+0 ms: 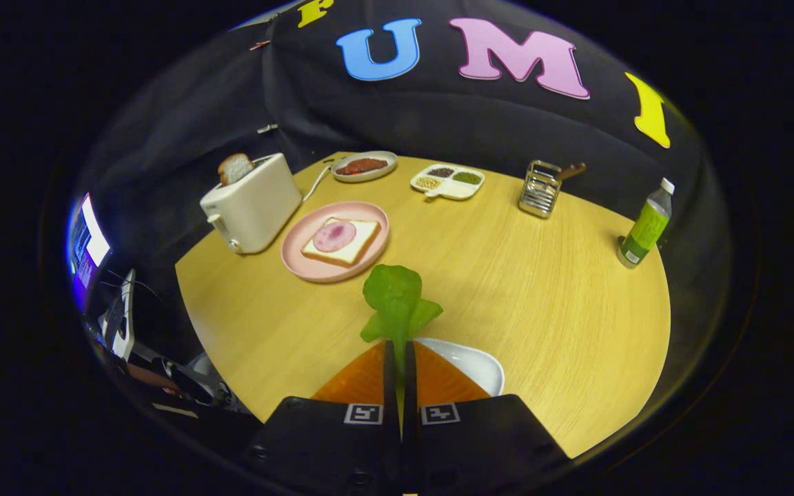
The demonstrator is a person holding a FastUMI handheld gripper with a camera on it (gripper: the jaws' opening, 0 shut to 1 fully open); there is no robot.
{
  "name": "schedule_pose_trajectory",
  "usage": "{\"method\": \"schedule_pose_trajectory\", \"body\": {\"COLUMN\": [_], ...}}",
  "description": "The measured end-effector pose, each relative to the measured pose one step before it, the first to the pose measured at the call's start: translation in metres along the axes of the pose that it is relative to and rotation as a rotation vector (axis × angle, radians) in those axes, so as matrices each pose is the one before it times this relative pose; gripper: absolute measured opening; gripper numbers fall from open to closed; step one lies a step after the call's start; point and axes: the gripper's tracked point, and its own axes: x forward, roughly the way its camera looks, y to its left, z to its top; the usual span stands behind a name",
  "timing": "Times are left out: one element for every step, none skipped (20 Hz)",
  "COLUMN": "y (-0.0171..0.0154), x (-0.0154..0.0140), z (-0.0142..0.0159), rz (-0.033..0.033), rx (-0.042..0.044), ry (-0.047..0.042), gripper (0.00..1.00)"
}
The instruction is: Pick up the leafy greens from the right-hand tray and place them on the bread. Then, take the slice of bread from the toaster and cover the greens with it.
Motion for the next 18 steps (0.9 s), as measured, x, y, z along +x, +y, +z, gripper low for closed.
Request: {"method": "schedule_pose_trajectory", "body": {"y": [0.01184,0.01293,0.01177,0.01032,0.00726,0.00673,0.00794,0.00719,0.00652,0.00433,0.00374,0.00172,0.0025,0.00008,-0.00058,0.00048,0.00108,-0.00027], "x": [0.00118,0.00306,0.00588,0.00784,0.01,0.01058,0.01261,0.01284,0.01129,0.01153,0.01227,0.01129,0.0101,0.01046,0.00973,0.00985,0.00823,0.00632], "z": [0.01579,0.01521,0.01291,0.01308,0.01021,0.00999,0.00716,0.00597,0.00649,0.00372,0.00271,0.00321,0.00241,0.00159,0.00032,0.00201,0.00021,-0.00027], "rz": [0.01235,0.01404,0.01361,0.00789,0.00122,-0.0004,0.00368,0.00371,-0.00002,-0.00433,-0.00656,-0.01306,-0.00859,-0.01054,-0.00995,-0.00267,-0.00477,-0.00508], "rx": [-0.00783,-0.00565,-0.00346,-0.00585,-0.00754,-0.00168,0.00178,0.00409,-0.00004,-0.00748,-0.00586,-0.00725,-0.00588,-0.0056,0.00195,0.01126,0.01042,0.00657], "ry": [-0.02043,-0.01531,-0.00767,-0.00919,-0.0021,0.00038,0.00119,0.0051,0.00278,0.00677,0.00805,0.00358,0.00454,0.00936,0.01439,0.0073,0.01074,0.01313], "gripper": [0.06,0.05,0.05,0.06,0.05,0.05,0.05,0.05,0.05,0.05,0.05,0.05,0.06,0.06,0.06,0.06,0.06,0.06]}}
